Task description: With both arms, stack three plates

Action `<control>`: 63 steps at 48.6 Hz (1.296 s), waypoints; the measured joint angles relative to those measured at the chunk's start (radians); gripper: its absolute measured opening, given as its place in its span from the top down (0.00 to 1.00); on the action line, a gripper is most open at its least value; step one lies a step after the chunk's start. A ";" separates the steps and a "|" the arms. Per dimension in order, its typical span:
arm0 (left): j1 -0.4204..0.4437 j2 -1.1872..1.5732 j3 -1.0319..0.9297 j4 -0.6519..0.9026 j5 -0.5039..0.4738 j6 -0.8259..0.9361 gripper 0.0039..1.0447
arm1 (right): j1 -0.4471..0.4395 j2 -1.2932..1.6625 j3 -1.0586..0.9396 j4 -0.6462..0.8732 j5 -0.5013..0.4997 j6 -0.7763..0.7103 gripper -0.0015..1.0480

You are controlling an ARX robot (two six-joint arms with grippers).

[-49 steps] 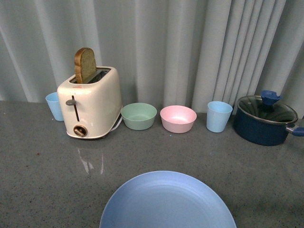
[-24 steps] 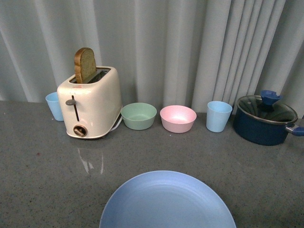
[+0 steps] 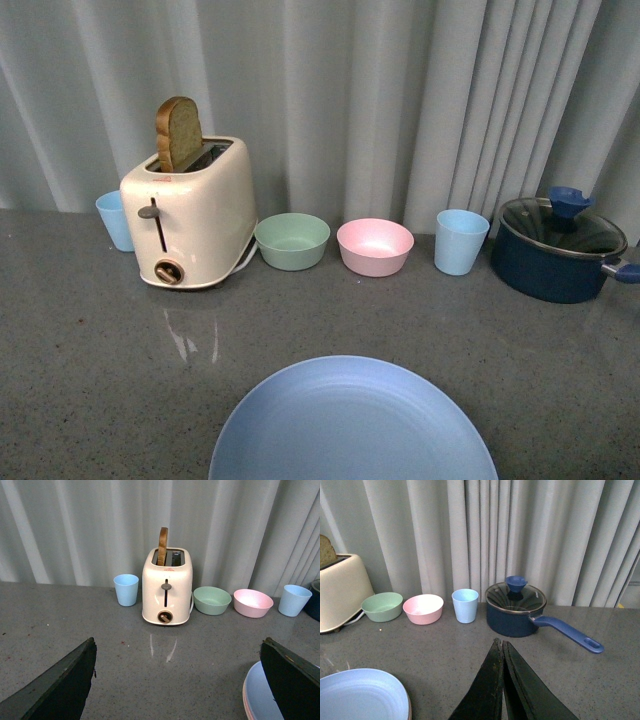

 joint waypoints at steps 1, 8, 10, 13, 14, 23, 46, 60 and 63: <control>0.000 0.000 0.000 0.000 0.000 0.000 0.06 | 0.000 -0.006 0.000 -0.006 0.000 0.000 0.97; 0.000 0.000 0.000 0.000 0.000 0.000 0.06 | 0.000 -0.055 0.000 -0.054 0.000 0.000 0.97; 0.000 0.000 0.000 0.000 0.000 0.000 0.06 | 0.000 -0.065 0.000 -0.065 0.000 0.000 0.97; 0.000 0.000 0.000 0.000 0.000 0.000 0.06 | 0.000 -0.087 0.000 -0.087 0.000 0.000 0.97; 0.000 0.000 0.000 0.000 0.000 0.000 0.06 | 0.000 -0.092 0.000 -0.091 0.000 0.000 0.97; 0.000 0.000 0.000 0.000 0.000 0.000 0.06 | 0.000 -0.255 0.000 -0.272 -0.001 0.000 0.97; 0.000 0.000 0.000 0.000 0.000 0.000 0.06 | 0.000 -0.271 0.000 -0.278 -0.001 -0.002 0.54; 0.000 0.000 0.000 0.000 0.000 0.000 0.06 | 0.000 -0.271 0.000 -0.278 0.000 -0.001 0.06; 0.000 0.000 0.000 0.000 0.000 0.000 0.06 | 0.000 -0.271 0.000 -0.278 0.000 -0.002 0.08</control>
